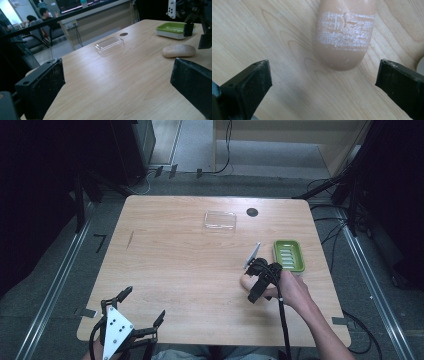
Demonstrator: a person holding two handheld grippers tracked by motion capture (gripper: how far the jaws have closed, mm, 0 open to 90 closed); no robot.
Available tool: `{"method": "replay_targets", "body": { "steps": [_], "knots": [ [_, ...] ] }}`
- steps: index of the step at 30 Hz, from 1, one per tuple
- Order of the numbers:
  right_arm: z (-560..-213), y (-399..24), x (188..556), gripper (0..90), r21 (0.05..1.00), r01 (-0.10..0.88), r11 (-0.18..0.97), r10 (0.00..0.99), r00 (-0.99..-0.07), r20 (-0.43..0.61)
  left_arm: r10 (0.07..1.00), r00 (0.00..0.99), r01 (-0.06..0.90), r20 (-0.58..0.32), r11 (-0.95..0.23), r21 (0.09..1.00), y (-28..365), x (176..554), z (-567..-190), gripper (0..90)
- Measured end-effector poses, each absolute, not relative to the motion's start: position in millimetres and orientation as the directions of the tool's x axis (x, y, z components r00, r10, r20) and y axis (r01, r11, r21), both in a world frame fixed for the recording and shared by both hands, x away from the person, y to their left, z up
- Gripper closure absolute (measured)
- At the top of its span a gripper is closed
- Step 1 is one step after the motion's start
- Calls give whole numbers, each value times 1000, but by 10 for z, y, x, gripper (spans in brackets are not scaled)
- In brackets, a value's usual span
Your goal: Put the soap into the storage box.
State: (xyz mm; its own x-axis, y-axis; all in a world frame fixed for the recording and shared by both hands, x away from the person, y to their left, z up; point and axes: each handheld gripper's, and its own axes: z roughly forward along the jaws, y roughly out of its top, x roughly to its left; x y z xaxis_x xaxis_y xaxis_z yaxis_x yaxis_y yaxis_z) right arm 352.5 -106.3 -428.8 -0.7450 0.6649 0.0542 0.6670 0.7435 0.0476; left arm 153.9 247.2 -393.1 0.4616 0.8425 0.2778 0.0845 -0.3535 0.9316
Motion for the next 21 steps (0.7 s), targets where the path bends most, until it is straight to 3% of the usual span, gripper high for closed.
{"method": "replay_targets", "body": {
  "steps": [21],
  "knots": [
    [-4404, -1014, 3723, 1, 45, 698, 715, 694, -716, 71, 845, 459, 84, 275, -350, 933, 2478, 1536, -3931, 0]
  ]
}}
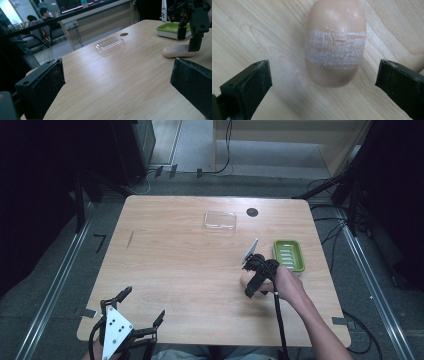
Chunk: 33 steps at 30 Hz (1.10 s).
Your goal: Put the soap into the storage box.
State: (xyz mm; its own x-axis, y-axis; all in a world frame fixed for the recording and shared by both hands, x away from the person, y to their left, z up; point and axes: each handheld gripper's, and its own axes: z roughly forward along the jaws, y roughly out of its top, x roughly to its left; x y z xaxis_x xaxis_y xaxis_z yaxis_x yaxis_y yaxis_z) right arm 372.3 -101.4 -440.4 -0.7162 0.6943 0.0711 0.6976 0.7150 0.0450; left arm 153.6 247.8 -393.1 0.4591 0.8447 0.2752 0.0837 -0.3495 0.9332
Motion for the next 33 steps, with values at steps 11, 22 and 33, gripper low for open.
{"method": "replay_targets", "body": {
  "steps": [11, 22, 33],
  "knots": [
    [-4558, -982, 3839, 6, 32, 707, 707, 703, -707, 81, 845, 459, 83, 273, -347, 934, 2482, 1535, -3931, 0],
    [-4683, -970, 3925, 6, 25, 724, 689, 721, -689, 75, 845, 459, 81, 275, -348, 934, 2483, 1532, -3931, 0],
    [-4684, -942, 3922, 147, 23, 718, 696, 716, -696, 54, 846, 458, 79, 274, -346, 935, 2484, 1529, -3930, 0]
  ]
}}
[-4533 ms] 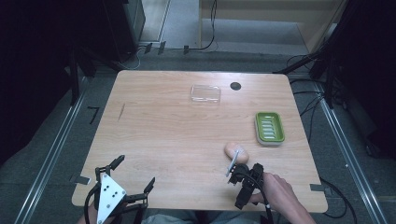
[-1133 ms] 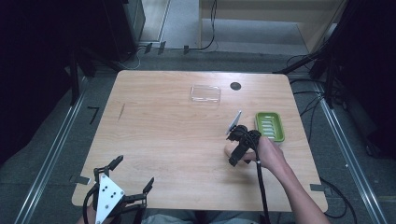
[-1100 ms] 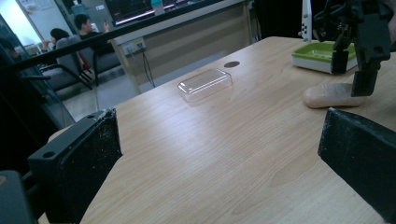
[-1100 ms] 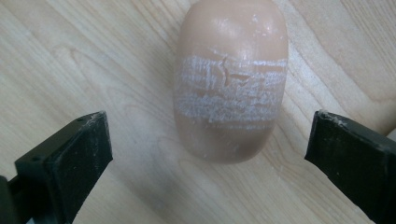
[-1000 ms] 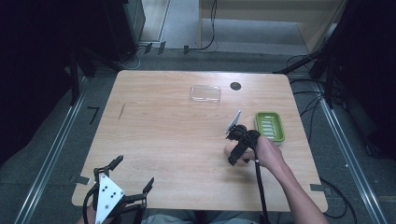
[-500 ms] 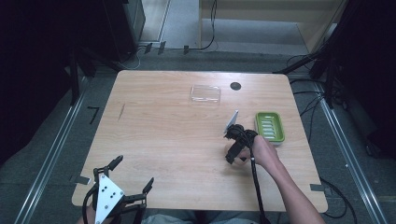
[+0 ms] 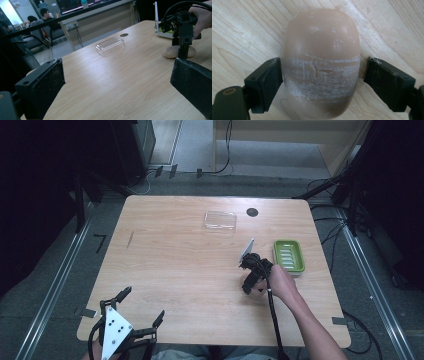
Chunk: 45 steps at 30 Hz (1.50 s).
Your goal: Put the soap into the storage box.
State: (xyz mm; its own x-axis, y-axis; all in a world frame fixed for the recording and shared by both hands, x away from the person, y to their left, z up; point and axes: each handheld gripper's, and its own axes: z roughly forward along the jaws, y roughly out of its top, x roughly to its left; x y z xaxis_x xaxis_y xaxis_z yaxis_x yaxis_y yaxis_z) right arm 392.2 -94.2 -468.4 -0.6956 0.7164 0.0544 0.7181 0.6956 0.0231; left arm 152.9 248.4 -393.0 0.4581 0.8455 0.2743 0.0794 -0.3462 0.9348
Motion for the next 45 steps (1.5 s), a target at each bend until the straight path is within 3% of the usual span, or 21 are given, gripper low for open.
{"method": "replay_targets", "body": {
  "steps": [13, 45],
  "knots": [
    [-4646, -884, 3886, 331, 18, 702, 712, 702, -712, 22, 845, 458, 79, 275, -347, 934, 2483, 1528, -3931, 0],
    [-4489, -960, 3886, 336, 17, 691, 722, 691, -722, 36, 846, 458, 79, 274, -346, 935, 2485, 1528, -3930, 0]
  ]
}}
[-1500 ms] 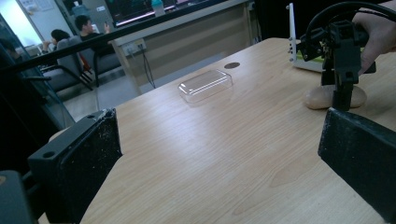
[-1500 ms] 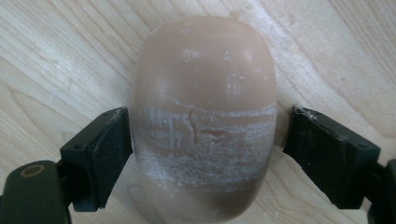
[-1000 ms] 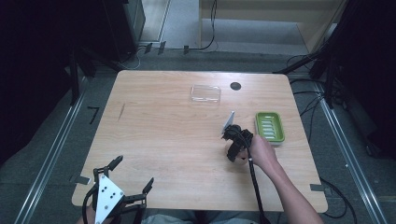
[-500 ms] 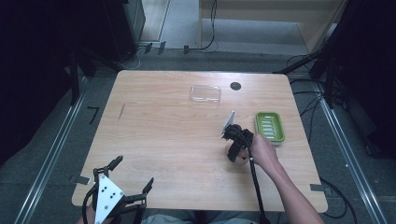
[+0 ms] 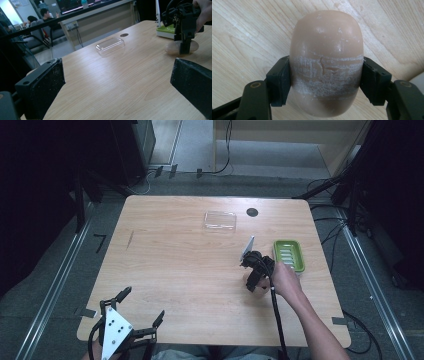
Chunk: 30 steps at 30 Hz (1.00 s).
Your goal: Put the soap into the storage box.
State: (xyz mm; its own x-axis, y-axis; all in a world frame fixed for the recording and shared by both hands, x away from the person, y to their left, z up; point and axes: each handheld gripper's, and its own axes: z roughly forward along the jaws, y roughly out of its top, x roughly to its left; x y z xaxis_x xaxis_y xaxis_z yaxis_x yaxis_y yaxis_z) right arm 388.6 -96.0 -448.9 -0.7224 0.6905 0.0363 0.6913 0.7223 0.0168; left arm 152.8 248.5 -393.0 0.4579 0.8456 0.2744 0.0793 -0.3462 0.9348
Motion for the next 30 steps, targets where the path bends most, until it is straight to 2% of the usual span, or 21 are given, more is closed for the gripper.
{"method": "replay_targets", "body": {
  "steps": [30],
  "knots": [
    [-4303, -1163, 3863, 336, 10, 704, 710, 704, -709, 37, 845, 458, 78, 277, -348, 934, 2483, 1527, -3930, 0]
  ]
}}
